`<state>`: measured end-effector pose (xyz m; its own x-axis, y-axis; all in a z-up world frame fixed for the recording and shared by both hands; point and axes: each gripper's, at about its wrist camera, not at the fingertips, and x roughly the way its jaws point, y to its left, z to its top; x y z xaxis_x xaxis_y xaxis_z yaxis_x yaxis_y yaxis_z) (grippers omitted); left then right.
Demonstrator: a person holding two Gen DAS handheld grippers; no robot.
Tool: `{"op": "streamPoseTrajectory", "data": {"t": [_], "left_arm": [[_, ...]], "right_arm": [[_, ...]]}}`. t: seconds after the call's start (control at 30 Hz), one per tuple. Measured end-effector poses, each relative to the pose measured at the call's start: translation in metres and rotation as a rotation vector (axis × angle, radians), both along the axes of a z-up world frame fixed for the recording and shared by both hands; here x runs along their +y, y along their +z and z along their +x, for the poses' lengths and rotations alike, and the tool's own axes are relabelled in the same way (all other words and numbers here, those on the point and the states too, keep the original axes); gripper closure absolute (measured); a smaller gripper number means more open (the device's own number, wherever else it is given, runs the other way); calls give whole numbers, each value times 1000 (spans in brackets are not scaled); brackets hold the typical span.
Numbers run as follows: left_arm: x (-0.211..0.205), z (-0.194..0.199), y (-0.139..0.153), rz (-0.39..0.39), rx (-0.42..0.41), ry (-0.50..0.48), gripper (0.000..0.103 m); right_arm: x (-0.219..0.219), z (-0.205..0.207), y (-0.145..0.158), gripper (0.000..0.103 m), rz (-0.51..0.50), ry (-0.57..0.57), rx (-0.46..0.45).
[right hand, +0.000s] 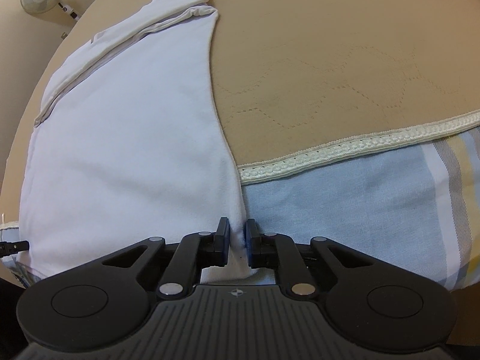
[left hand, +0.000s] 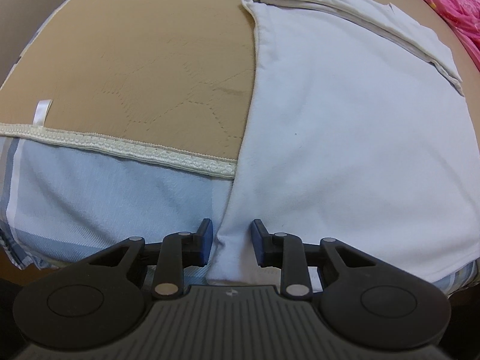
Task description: Fold small clothes
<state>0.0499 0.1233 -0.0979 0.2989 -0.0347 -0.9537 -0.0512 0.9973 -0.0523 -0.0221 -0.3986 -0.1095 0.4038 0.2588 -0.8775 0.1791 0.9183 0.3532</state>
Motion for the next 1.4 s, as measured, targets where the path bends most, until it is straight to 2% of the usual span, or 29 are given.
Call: {"op": "streamPoseTrajectory", "data": {"t": [0.03,0.07,0.13,0.3,0.47,0.57,0.8,1.0,1.1,1.17,1.3,1.4], "left_arm": [[-1,0,0,-1,-3,-9,80],[-3,-1,1,4,-8,-18,89],[-4,-2,2,0,-19,-32,97],[0,-8,10,-46,-43,-7,98],[8,-6,2,-82,11,33,95],[10,-7,2,-83,20,38,92],[13,-14,1,-81,25,40,92],[8,-17,3,-64,7,26,97],[6,-20,9,-65,-29,25,97],[8,-24,19,-75,-81,24,98],[10,-36,55,-95,-234,-24,98],[15,-44,82,-130,-307,-40,98]], "right_arm": [[0,0,0,92,-2,3,-1],[0,0,0,92,-3,6,-3],[2,-1,2,97,-5,14,-12],[-2,-4,8,97,15,-3,-50],[2,-3,1,95,2,26,-7],[4,-2,1,95,-10,28,-2],[7,-3,2,95,-17,33,-1],[11,-4,3,96,-28,39,-9],[9,-5,6,97,-24,28,-35],[5,-8,15,98,2,5,-84],[-13,-20,43,98,121,-95,-204],[-25,-34,69,98,200,-154,-305]]}}
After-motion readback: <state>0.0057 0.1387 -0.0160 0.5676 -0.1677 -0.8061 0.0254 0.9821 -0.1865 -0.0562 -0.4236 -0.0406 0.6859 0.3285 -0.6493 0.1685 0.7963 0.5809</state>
